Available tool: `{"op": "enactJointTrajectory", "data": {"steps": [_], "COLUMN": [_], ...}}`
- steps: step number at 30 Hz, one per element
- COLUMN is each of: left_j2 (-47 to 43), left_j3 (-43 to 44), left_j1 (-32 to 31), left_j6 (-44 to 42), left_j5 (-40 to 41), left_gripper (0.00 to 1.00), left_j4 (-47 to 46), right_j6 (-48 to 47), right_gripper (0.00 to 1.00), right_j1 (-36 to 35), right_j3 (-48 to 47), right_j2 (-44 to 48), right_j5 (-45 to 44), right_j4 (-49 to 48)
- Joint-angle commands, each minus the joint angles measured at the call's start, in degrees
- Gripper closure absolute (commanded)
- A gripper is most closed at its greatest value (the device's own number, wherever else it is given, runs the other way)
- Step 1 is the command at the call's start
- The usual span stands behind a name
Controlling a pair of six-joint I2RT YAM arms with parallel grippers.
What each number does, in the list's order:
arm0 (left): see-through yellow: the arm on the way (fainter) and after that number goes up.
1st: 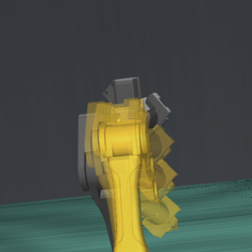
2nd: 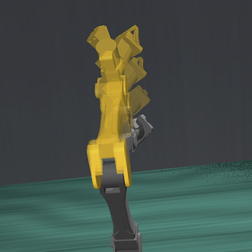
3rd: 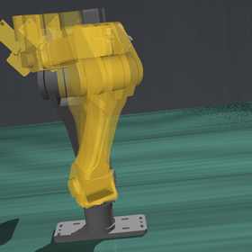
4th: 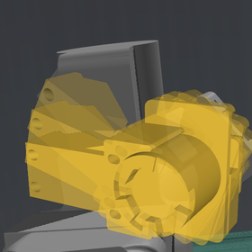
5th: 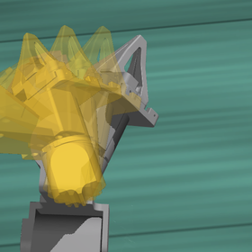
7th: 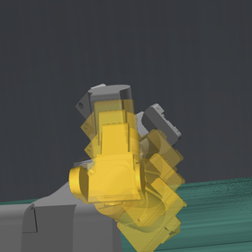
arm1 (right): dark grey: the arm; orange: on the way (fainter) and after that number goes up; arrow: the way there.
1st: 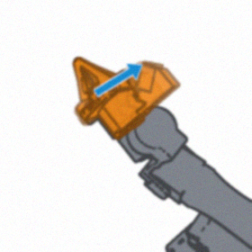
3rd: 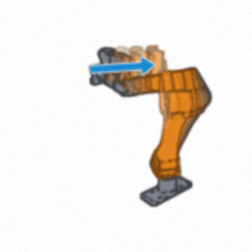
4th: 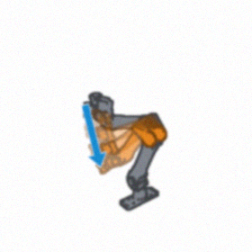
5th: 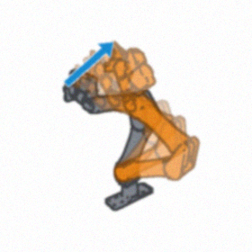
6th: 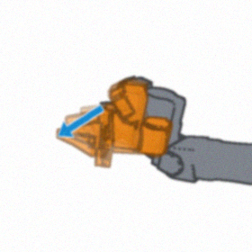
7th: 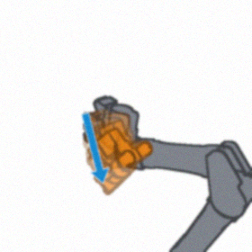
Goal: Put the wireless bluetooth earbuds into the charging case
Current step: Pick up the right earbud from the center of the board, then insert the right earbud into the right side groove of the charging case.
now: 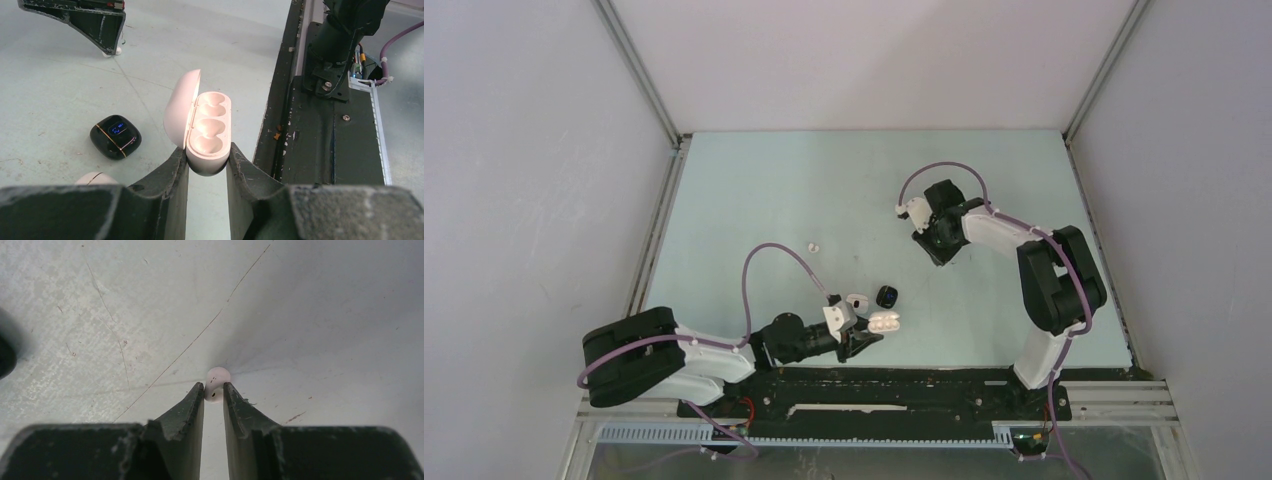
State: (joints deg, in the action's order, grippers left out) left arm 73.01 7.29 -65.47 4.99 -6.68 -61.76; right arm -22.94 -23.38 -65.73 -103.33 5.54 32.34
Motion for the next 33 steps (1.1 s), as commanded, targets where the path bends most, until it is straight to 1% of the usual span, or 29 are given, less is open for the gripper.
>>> {"op": "enactJointTrajectory", "data": {"steps": [1, 3, 9, 12, 16, 20, 23, 25, 27, 30, 33], "left_j2": [-0.3, -0.4, -0.5, -0.7, -0.9, -0.7, -0.4, -0.2, -0.1, 0.5, 1.6], "left_j3": [2.8, 2.8, 2.9, 2.7, 2.5, 2.6, 3.0, 3.0, 2.8, 2.5, 2.1], "left_j1": [0.3, 0.3, 0.3, 0.3, 0.3, 0.3, 0.3, 0.3, 0.3, 0.3, 0.3], "left_j6": [-0.5, -0.5, -0.5, -0.8, -1.1, -1.7, -2.1, -2.1, -2.2, -2.2, -2.2], "left_j5": [-0.5, -0.5, -0.5, -0.5, -1.2, -2.5, -3.4, -4.0, -4.8, -6.1, -6.9], "left_gripper": [0.98, 0.98, 0.97, 0.97, 0.97, 0.98, 0.98, 0.99, 0.99, 1.00, 1.00], "left_j4": [-0.9, -0.8, -0.5, -0.5, -0.4, -0.7, -0.8, -1.1, -1.6, -3.3, -5.7], "right_j6": [-0.2, -0.2, -0.2, -0.7, -6.4, -13.7, -21.3, -25.1, -26.6, -25.6, -23.1], "right_gripper": [0.79, 0.81, 0.93, 0.96, 0.97, 0.98, 0.97, 0.97, 0.97, 0.99, 1.00], "right_j1": [0.0, 0.1, 0.2, 0.2, 0.3, -0.2, -1.4, -3.8, -8.4, -15.1, -22.3], "right_j3": [-0.5, -0.5, -0.5, -0.5, -0.5, -0.6, -0.5, -0.6, -0.5, -0.6, -0.6], "right_j2": [-1.0, -0.8, 0.3, 2.5, 10.2, 20.4, 28.6, 32.5, 35.2, 36.8, 35.7], "right_j5": [-2.0, -2.2, -1.7, -1.5, 2.9, 9.3, 18.7, 22.1, 22.9, 23.8, 23.6], "right_j4": [0.7, 0.7, 0.9, 2.4, 7.4, 15.7, 23.6, 27.7, 30.9, 32.9, 32.9]}}
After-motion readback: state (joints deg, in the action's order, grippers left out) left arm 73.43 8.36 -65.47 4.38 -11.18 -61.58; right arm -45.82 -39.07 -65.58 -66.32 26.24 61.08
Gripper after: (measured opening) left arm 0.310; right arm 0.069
